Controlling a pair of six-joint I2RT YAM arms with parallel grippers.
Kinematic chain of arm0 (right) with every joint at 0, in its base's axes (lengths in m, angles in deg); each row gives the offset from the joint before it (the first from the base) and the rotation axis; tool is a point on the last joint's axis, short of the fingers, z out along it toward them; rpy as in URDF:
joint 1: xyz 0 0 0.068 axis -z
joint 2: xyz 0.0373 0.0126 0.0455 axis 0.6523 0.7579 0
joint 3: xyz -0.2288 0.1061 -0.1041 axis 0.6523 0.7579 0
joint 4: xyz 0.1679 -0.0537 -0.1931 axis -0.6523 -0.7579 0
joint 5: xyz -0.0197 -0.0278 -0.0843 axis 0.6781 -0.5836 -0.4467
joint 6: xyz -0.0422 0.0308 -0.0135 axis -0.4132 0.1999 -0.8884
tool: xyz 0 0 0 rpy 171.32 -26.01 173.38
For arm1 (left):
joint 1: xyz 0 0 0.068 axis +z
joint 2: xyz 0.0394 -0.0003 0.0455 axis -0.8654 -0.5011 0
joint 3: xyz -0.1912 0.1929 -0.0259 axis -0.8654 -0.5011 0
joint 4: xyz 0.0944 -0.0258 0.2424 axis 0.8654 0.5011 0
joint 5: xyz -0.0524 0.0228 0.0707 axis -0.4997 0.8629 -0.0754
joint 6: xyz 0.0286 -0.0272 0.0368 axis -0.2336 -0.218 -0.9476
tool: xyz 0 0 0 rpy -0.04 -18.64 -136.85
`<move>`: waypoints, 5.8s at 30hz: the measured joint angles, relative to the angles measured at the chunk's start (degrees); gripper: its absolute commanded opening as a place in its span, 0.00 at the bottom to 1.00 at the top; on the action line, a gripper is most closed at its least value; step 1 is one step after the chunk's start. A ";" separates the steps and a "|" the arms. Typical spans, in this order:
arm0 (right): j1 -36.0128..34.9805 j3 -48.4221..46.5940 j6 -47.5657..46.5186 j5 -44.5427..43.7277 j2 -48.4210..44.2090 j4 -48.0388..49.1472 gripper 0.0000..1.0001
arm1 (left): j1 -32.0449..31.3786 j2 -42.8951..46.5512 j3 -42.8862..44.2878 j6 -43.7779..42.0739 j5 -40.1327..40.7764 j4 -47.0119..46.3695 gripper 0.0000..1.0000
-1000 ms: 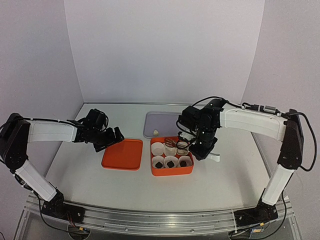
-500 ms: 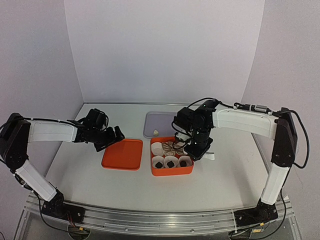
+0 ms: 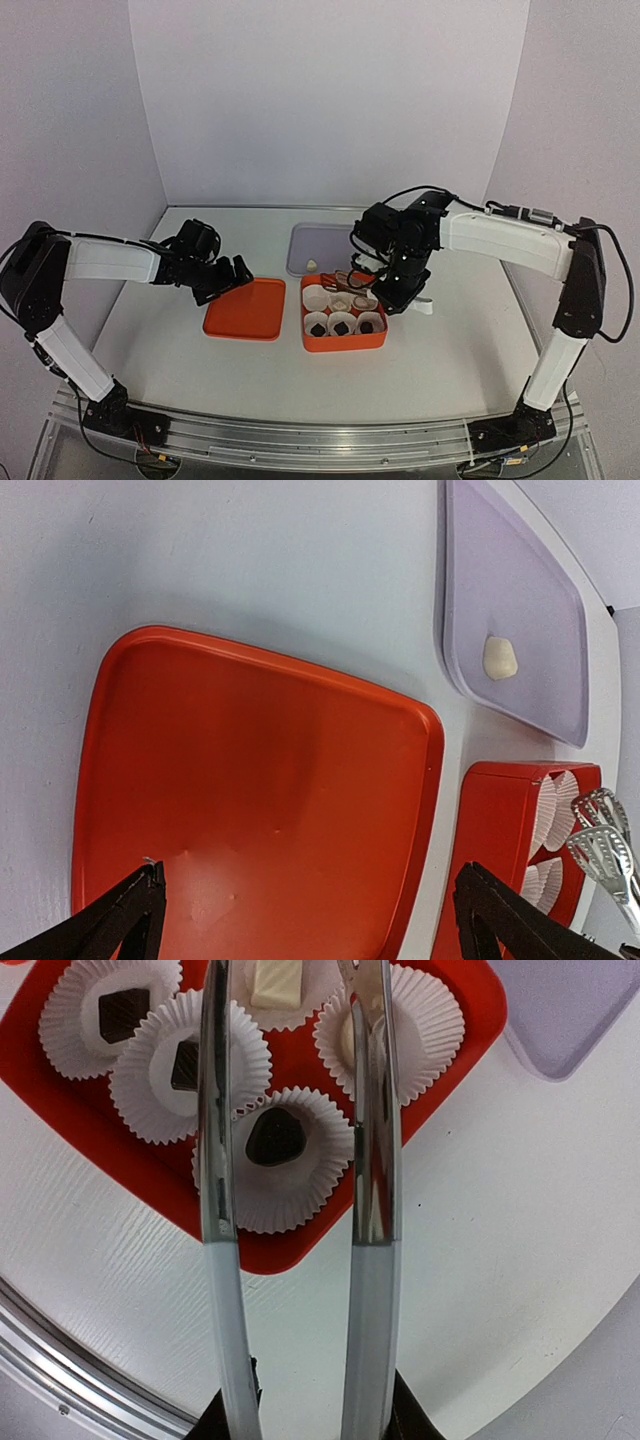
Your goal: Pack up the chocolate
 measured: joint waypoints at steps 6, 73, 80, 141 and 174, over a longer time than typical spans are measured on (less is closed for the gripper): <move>0.80 -3.60 -0.97 -2.23 -2.66 -0.04 0.32 | 0.00 -1.78 2.42 -2.45 -1.11 -0.91 1.00; 11.37 -33.65 -46.27 -11.82 32.72 7.75 0.10 | 0.04 -23.16 26.32 -11.65 -4.78 1.64 1.00; 10.91 -27.17 -42.60 -12.85 25.91 11.35 0.07 | 0.04 -19.19 19.96 -11.54 -4.70 -1.95 1.00; -1.55 9.19 -16.81 -11.84 3.02 16.54 0.13 | 0.04 2.65 -1.00 8.10 13.80 10.86 1.00; -2.41 8.71 -14.10 -9.21 3.66 16.74 0.34 | 0.04 2.52 -2.68 9.38 14.90 10.66 1.00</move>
